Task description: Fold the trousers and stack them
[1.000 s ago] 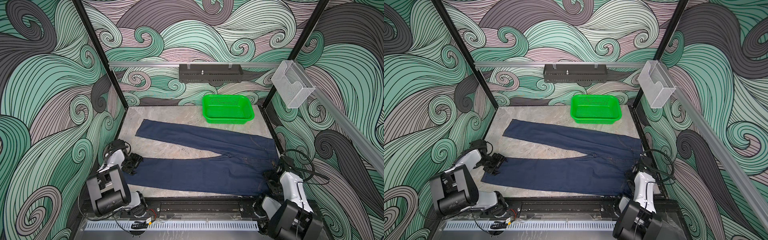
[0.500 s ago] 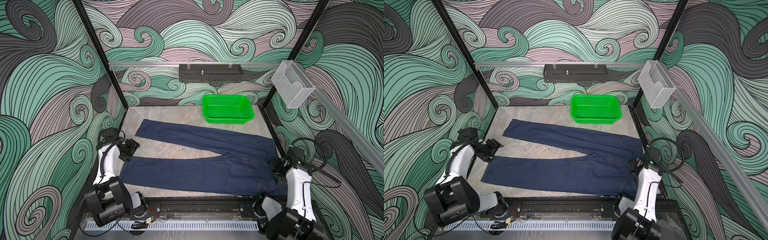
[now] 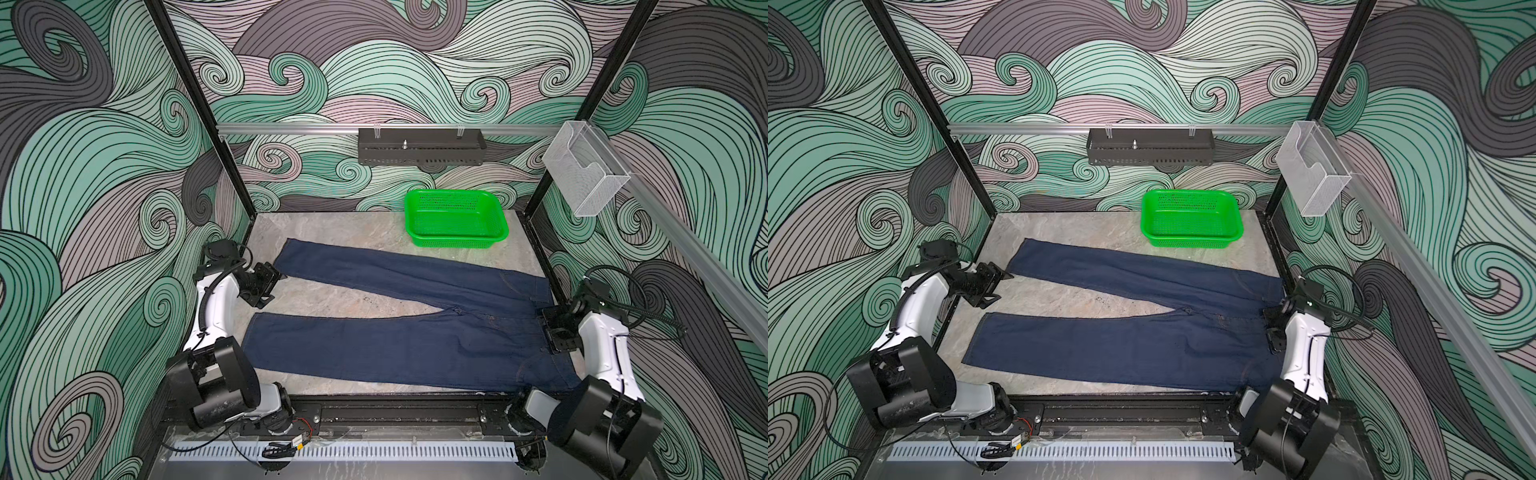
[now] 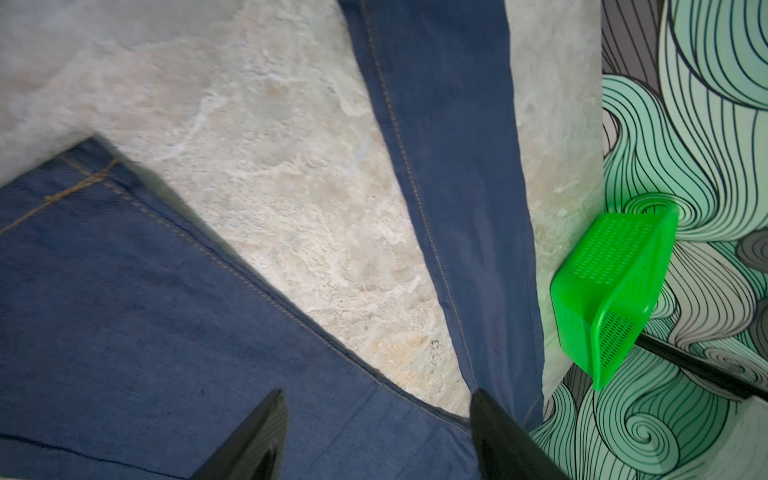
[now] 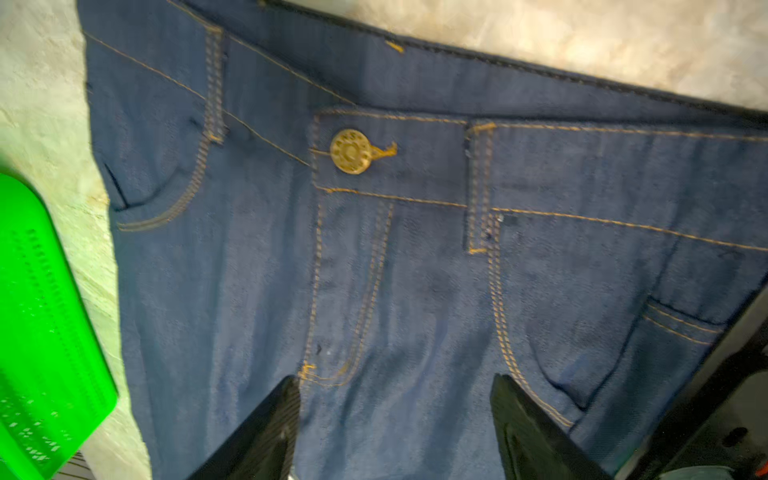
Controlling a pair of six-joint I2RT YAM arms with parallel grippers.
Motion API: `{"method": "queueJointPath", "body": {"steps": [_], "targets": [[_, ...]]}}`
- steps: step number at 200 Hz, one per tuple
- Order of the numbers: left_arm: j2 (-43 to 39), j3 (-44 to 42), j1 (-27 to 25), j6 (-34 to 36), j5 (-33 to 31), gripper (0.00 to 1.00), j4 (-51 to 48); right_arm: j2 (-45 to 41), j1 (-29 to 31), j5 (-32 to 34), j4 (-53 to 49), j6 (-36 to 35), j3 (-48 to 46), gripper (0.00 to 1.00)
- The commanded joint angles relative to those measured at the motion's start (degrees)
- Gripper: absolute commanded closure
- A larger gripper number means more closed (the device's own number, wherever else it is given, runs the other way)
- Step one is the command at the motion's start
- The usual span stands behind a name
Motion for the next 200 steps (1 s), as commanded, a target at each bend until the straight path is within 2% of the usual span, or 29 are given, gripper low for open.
{"method": "queueJointPath", "body": {"steps": [1, 64, 103, 141, 200], "targets": [[1.3, 1.2, -1.7, -0.1, 1.2, 0.28, -1.6, 2.6, 0.2, -0.4, 0.2, 1.2, 3.9, 0.27], [-0.3, 0.9, -3.1, -0.1, 0.0, 0.28, -2.0, 7.6, 0.3, -1.8, -0.4, 1.2, 10.7, 0.27], [-2.5, 0.6, -3.2, 0.4, -1.9, 0.28, -1.5, 13.7, 0.6, -2.0, 0.0, -0.7, 14.3, 0.27], [-2.9, 0.8, -4.0, -1.5, -5.0, 0.28, 0.0, 20.2, 2.1, 2.3, 0.1, -0.6, 18.8, 0.25], [3.5, 9.6, -8.6, -4.1, -13.1, 0.28, -1.3, 33.2, 8.1, 16.8, -3.3, 6.5, 32.0, 0.24]]}}
